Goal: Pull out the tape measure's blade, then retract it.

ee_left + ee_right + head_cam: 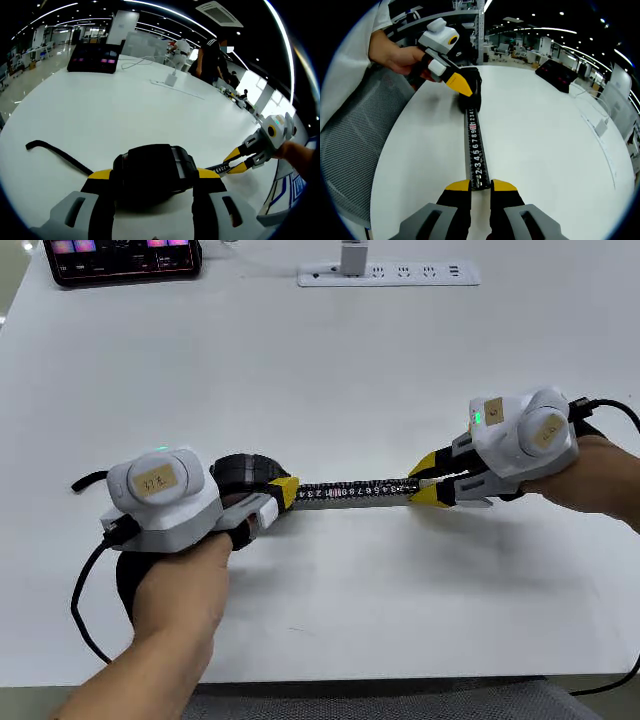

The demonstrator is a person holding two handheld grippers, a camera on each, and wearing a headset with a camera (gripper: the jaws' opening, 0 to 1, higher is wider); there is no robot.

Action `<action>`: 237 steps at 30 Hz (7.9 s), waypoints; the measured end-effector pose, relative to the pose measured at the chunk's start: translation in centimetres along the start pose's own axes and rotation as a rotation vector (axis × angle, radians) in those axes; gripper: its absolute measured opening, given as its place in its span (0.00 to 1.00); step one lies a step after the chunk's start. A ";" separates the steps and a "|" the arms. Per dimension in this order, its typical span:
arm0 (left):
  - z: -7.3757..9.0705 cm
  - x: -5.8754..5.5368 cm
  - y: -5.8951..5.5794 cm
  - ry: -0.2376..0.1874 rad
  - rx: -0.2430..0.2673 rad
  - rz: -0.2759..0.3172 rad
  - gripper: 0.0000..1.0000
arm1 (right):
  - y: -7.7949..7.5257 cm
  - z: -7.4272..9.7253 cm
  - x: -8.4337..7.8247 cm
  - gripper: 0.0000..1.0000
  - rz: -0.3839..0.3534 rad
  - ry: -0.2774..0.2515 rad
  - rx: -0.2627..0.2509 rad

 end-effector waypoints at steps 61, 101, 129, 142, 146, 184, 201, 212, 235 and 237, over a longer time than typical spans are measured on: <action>0.0 0.0 0.1 0.002 -0.009 0.019 0.58 | 1.4 -5.5 5.9 0.10 0.022 -0.096 0.025; -0.1 0.1 0.1 0.001 0.000 0.014 0.57 | 1.9 -7.0 7.3 0.10 -0.001 -0.100 0.040; 0.0 0.1 0.0 -0.004 -0.008 0.036 0.57 | 2.4 -8.5 9.0 0.09 -0.042 -0.152 0.051; -0.1 0.1 0.0 0.007 -0.023 0.016 0.58 | 2.8 -8.7 9.2 0.10 -0.041 -0.157 0.055; -0.1 0.1 0.1 0.009 -0.021 0.016 0.60 | 2.8 -8.7 9.3 0.11 -0.029 -0.154 0.044; 0.7 0.5 -0.3 0.016 -0.092 -0.054 0.62 | 3.1 -8.2 8.8 0.31 -0.091 -0.119 0.032; 1.8 0.8 -0.9 0.026 -0.147 -0.151 0.71 | 2.4 -5.4 8.5 0.50 -0.192 -0.133 -0.073; 2.8 0.6 -0.8 0.037 -0.183 -0.208 0.73 | 2.7 -4.2 8.4 0.54 -0.224 -0.141 -0.104; 5.8 0.1 -0.2 0.071 -0.320 -0.397 0.78 | 3.7 -0.1 6.5 0.71 -0.288 -0.140 -0.172; 6.1 0.0 -0.2 0.082 -0.337 -0.420 0.78 | 3.8 0.4 6.5 0.71 -0.289 -0.144 -0.180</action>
Point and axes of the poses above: the centre of the closed fingertips' face, and the gripper's own axes: z roughly backward along the fingers, y roughly to its left, x roughly out of its top, the point moved 4 cm from there along z, roughly backward along the fingers, and after that the axes turned 12 degrees about -x, right-handed, at the moved point
